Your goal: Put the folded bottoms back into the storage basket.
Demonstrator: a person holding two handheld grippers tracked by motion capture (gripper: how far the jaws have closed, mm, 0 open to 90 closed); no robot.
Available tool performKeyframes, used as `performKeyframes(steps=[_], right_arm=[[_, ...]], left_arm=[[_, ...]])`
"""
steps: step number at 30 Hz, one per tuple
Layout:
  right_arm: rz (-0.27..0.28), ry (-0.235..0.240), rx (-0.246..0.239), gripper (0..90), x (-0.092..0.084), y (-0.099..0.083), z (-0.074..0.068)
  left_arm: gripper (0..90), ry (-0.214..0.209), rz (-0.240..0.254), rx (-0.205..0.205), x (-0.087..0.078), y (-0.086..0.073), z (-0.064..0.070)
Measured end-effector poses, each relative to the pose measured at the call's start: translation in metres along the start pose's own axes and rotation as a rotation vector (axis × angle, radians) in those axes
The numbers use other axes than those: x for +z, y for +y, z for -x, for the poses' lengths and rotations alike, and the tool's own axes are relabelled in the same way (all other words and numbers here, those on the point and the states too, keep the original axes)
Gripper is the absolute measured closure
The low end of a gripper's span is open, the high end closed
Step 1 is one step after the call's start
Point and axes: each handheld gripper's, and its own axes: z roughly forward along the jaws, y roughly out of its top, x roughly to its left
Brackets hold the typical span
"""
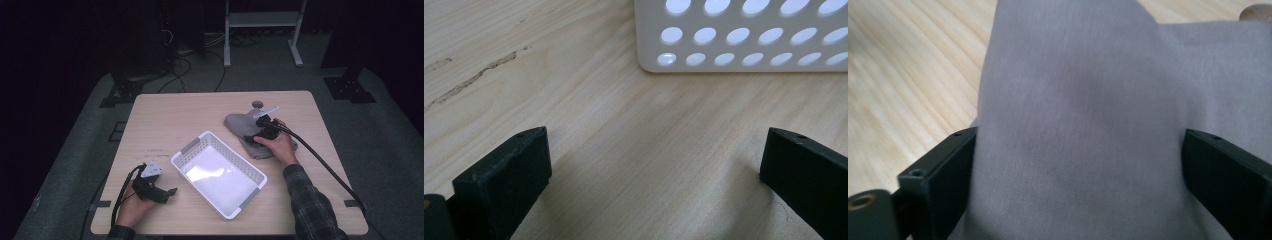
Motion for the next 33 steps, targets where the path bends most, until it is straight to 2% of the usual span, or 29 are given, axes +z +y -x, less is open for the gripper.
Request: performKeyframes(steps=[5, 9, 11, 16, 21, 27, 31, 33], right_arm=[[-0.012, 0.004, 0.003, 1.8, 0.003, -0.002, 0.0], [-0.024, 0.011, 0.039, 1.6, 0.005, -0.003, 0.002], [-0.027, 0.001, 0.041, 1.7, 0.006, -0.003, 0.001], [-0.027, -0.005, 0.046, 5.7, 0.004, -0.003, 0.0], [-0.032, 0.003, 0.045, 18.8, 0.0, -0.002, 0.0], [-0.038, 0.016, 0.043, 39.2, -0.005, -0.001, -0.001], [-0.047, 0.017, 0.055, 52.5, -0.009, -0.001, -0.001], [-0.05, 0.022, 0.066, 56.1, -0.009, 0.0, -0.001]], left_arm=[[0.0, 0.0, 0.0, 0.0, 0.0, 0.0, 0.0], [0.0, 0.0, 0.0, 0.0, 0.0, 0.0, 0.0], [0.0, 0.0, 0.0, 0.0, 0.0, 0.0, 0.0], [0.0, 0.0, 0.0, 0.0, 0.0, 0.0, 0.0], [0.0, 0.0, 0.0, 0.0, 0.0, 0.0, 0.0], [0.0, 0.0, 0.0, 0.0, 0.0, 0.0, 0.0], [0.0, 0.0, 0.0, 0.0, 0.0, 0.0, 0.0], [0.0, 0.0, 0.0, 0.0, 0.0, 0.0, 0.0]])
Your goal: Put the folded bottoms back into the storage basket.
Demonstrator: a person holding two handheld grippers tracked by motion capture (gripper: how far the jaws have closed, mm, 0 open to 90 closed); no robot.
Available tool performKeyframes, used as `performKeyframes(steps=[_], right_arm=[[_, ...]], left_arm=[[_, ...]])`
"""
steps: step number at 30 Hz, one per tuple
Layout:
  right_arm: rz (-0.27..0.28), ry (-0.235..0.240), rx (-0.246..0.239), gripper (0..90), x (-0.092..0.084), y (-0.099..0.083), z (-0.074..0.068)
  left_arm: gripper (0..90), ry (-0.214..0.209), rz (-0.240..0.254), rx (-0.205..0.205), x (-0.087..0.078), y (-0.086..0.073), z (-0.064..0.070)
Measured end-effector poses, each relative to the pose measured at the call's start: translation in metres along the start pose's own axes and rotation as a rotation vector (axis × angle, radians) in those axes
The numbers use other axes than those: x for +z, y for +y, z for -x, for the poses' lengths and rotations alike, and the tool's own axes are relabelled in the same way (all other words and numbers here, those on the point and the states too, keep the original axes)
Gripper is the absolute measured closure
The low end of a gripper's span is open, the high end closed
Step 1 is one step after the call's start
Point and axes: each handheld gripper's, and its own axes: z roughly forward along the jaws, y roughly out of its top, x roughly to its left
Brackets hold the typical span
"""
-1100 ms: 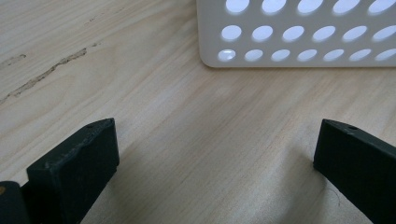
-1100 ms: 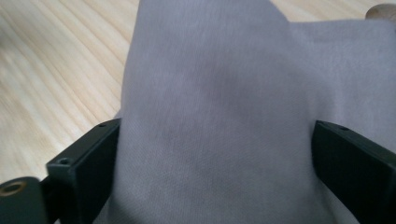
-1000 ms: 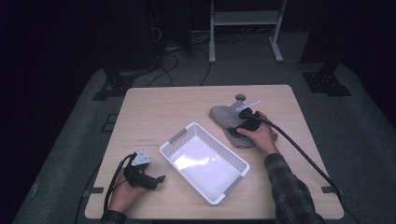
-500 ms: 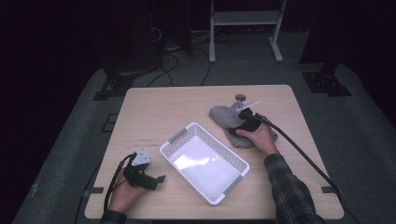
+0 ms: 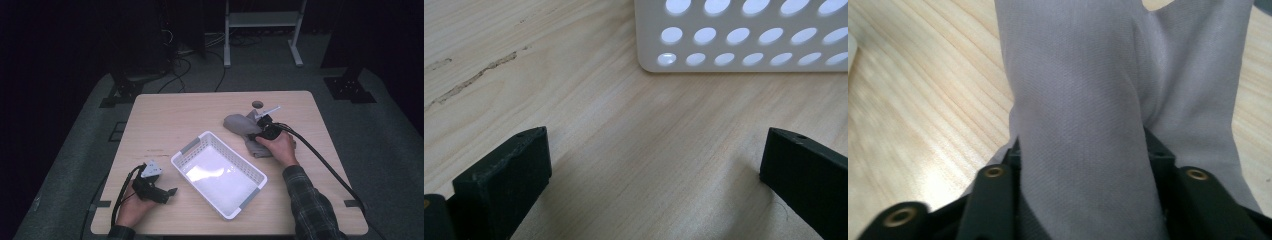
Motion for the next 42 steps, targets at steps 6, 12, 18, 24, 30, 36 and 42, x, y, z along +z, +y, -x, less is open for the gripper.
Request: performKeyframes(steps=[6, 12, 18, 24, 30, 36, 42], right_arm=[[-0.005, 0.009, 0.023, 59.9, -0.002, 0.0, 0.001], [0.0, 0.024, 0.036, 60.9, -0.005, -0.002, 0.001], [-0.003, 0.023, 0.026, 61.3, -0.013, -0.003, 0.002], [0.016, 0.025, 0.039, 61.7, -0.026, -0.003, 0.002], [0.037, 0.024, 0.034, 61.7, -0.039, -0.002, 0.001], [0.042, 0.025, 0.031, 61.7, -0.049, -0.001, -0.001], [0.043, 0.03, 0.034, 61.6, -0.058, -0.001, -0.004]], left_arm=[[0.0, 0.0, 0.0, 0.0, 0.0, 0.0, 0.0], [0.0, 0.0, 0.0, 0.0, 0.0, 0.0, 0.0], [0.0, 0.0, 0.0, 0.0, 0.0, 0.0, 0.0], [0.0, 0.0, 0.0, -0.001, 0.0, 0.0, 0.0], [0.0, 0.0, 0.0, 0.0, 0.0, 0.0, 0.0], [0.0, 0.0, 0.0, 0.0, 0.0, 0.0, 0.0], [0.0, 0.0, 0.0, 0.0, 0.0, 0.0, 0.0]])
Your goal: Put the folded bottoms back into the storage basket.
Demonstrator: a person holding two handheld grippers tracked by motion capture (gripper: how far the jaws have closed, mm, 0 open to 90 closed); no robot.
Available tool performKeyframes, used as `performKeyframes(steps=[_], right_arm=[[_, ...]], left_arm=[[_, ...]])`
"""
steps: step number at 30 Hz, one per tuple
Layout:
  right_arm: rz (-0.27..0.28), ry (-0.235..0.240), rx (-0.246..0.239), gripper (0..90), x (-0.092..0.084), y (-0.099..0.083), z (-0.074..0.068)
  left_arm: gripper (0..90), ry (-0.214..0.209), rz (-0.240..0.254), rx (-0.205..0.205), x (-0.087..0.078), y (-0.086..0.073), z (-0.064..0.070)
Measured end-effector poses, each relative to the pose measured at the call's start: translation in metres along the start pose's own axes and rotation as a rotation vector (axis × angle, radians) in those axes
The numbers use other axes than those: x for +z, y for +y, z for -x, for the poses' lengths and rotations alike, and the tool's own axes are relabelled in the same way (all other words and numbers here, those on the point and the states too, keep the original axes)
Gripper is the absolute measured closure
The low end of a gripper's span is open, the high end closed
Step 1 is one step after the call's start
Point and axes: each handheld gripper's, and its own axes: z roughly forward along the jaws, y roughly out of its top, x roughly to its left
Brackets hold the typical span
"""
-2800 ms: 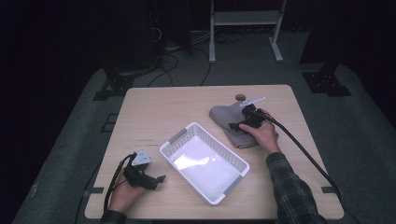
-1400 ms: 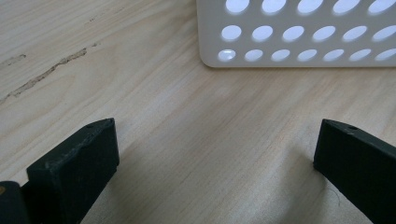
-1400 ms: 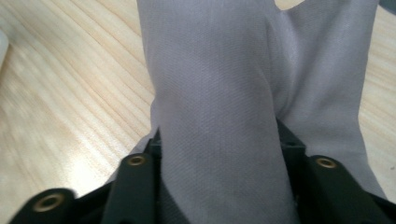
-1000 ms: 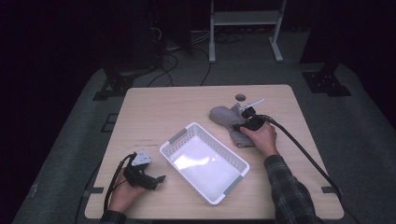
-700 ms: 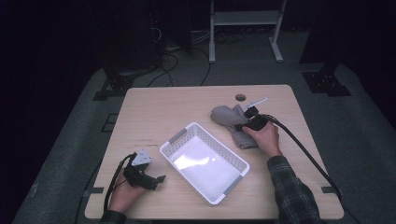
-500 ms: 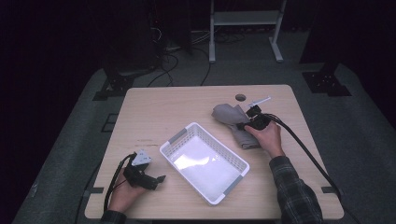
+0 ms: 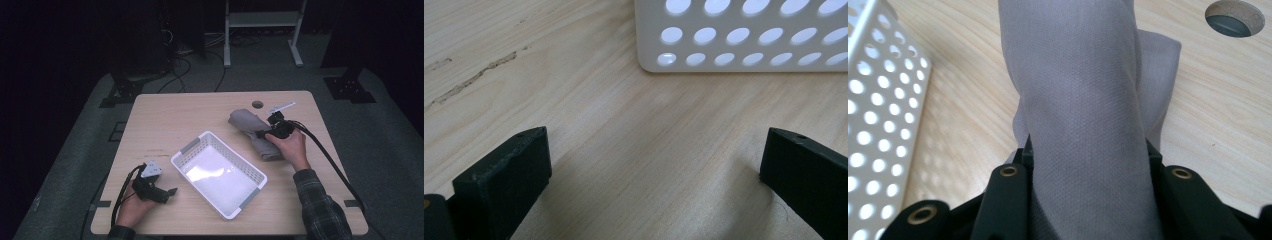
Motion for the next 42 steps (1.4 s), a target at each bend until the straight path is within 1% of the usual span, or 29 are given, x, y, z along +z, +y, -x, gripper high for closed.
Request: performKeyframes(steps=[7, 11, 14, 24, 25, 28, 30, 32, 37, 40, 42], right_arm=[[0.017, 0.009, 0.001, 61.7, -0.012, 0.002, -0.004], [0.026, 0.012, -0.01, 61.6, -0.018, 0.004, -0.007], [0.033, 0.015, -0.006, 61.6, -0.023, 0.004, -0.009], [0.046, 0.01, -0.017, 61.7, -0.039, 0.006, -0.015], [0.047, 0.009, -0.015, 61.7, -0.04, 0.006, -0.017], [0.053, 0.009, -0.036, 61.7, -0.046, 0.01, -0.022], [0.053, 0.01, -0.04, 61.6, -0.047, 0.011, -0.024], [0.06, 0.014, -0.048, 61.6, -0.05, 0.013, -0.029], [0.062, 0.013, -0.055, 61.6, -0.054, 0.015, -0.034], [0.068, 0.028, -0.057, 61.6, -0.056, 0.016, -0.038], [0.07, 0.026, -0.065, 61.6, -0.057, 0.017, -0.041]], left_arm=[[0.0, 0.0, 0.0, 0.0, 0.0, 0.0, 0.0], [0.0, -0.001, -0.003, 0.0, 0.0, 0.0, 0.0], [0.0, -0.001, -0.002, 0.0, 0.0, 0.0, 0.0], [0.0, 0.001, -0.003, -0.003, 0.0, 0.0, 0.0], [0.0, 0.001, -0.004, -0.003, 0.0, 0.0, 0.0], [0.0, 0.002, -0.003, -0.001, 0.0, 0.0, 0.0], [0.0, 0.002, -0.003, -0.001, 0.0, 0.0, 0.0], [0.0, 0.002, -0.003, 0.0, 0.0, 0.0, 0.0], [0.0, 0.002, -0.001, -0.003, 0.0, 0.0, 0.0], [0.0, 0.002, -0.001, -0.003, 0.0, 0.0, 0.0], [0.0, 0.002, -0.002, -0.003, 0.0, 0.0, 0.0]])
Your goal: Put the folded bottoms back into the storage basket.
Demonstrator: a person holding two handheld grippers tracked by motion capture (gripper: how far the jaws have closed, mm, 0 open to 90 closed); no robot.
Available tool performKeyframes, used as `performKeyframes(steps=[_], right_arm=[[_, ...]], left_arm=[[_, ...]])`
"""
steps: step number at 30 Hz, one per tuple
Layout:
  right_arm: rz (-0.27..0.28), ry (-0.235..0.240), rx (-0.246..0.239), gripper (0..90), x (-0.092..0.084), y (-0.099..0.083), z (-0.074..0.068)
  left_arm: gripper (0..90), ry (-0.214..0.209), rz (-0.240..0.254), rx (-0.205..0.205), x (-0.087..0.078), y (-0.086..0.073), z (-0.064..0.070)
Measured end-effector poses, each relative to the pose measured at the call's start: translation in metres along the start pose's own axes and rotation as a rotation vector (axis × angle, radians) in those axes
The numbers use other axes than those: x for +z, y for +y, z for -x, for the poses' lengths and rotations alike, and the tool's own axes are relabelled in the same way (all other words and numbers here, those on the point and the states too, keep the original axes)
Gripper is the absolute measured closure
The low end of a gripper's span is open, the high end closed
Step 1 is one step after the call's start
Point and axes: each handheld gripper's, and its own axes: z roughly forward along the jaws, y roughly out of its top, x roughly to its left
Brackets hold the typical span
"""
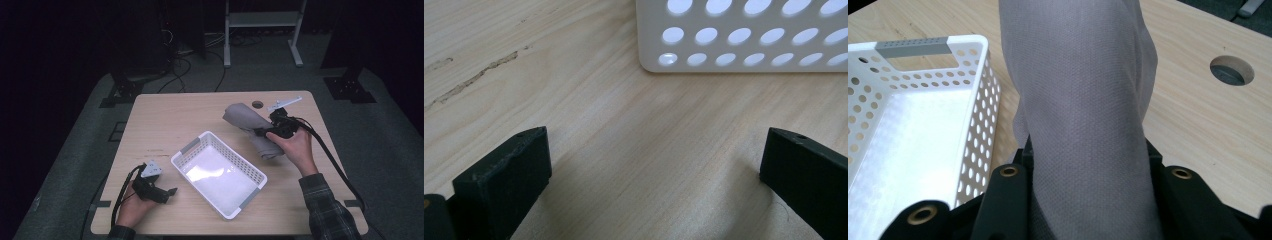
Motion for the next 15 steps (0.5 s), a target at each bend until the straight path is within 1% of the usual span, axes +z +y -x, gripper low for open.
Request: performKeyframes(steps=[2, 3, 6, 9, 13, 15], right_arm=[[0.007, 0.004, -0.012, 61.6, -0.002, 0.001, -0.002], [0.01, 0.01, -0.008, 61.6, -0.003, 0.002, -0.004], [0.026, 0.026, -0.015, 61.6, -0.007, 0.003, -0.009], [0.021, 0.011, -0.024, 61.6, -0.009, 0.005, -0.013], [0.027, 0.022, -0.02, 61.6, -0.012, 0.007, -0.019], [0.026, 0.016, -0.025, 61.6, -0.014, 0.008, -0.024]], left_arm=[[0.0, 0.001, -0.001, 0.002, 0.0, 0.0, 0.0], [0.0, 0.0, 0.0, 0.0, 0.0, 0.0, 0.0], [0.0, 0.0, 0.003, -0.003, 0.0, 0.0, 0.0], [0.0, 0.0, 0.003, -0.003, 0.0, 0.0, 0.0], [0.0, 0.0, 0.004, -0.004, 0.0, 0.0, 0.0], [0.0, 0.0, 0.004, -0.003, 0.0, 0.0, 0.0]])
